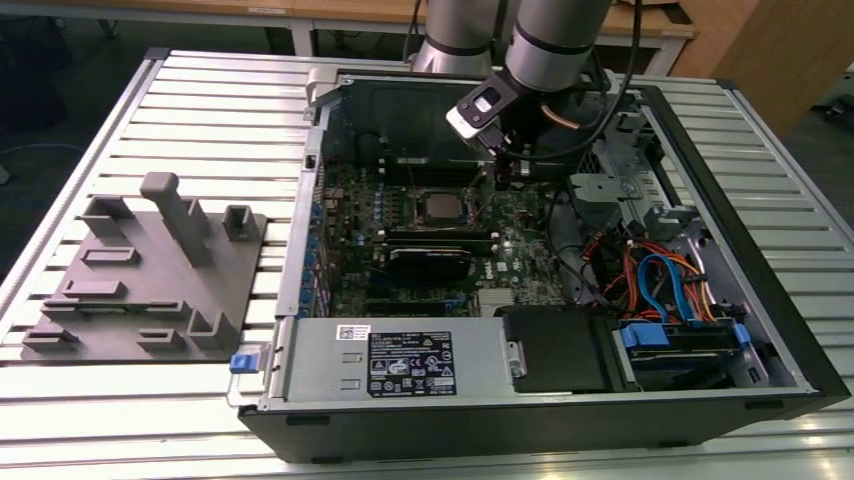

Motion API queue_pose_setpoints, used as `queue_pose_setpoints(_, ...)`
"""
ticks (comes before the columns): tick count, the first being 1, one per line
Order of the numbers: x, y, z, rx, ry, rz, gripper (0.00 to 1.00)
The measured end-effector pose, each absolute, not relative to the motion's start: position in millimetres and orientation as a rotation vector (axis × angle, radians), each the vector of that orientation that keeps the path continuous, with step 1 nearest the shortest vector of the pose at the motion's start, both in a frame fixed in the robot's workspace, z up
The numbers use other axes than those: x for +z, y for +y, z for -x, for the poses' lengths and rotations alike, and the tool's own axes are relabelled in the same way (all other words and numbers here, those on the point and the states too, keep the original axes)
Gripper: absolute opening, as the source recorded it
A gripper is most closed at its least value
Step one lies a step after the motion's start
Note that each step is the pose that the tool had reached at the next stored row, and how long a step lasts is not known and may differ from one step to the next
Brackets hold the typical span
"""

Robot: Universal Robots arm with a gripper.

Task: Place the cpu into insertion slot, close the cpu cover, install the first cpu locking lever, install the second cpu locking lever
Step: 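Close the cpu cover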

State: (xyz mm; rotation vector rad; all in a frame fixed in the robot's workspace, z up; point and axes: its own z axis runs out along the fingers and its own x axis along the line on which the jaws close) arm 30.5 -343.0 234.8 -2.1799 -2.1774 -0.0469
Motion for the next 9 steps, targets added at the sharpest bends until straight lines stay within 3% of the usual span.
queue_pose_setpoints(9,234.7,-343.0,-23.8,-0.047,-2.178,2.18,0.11)
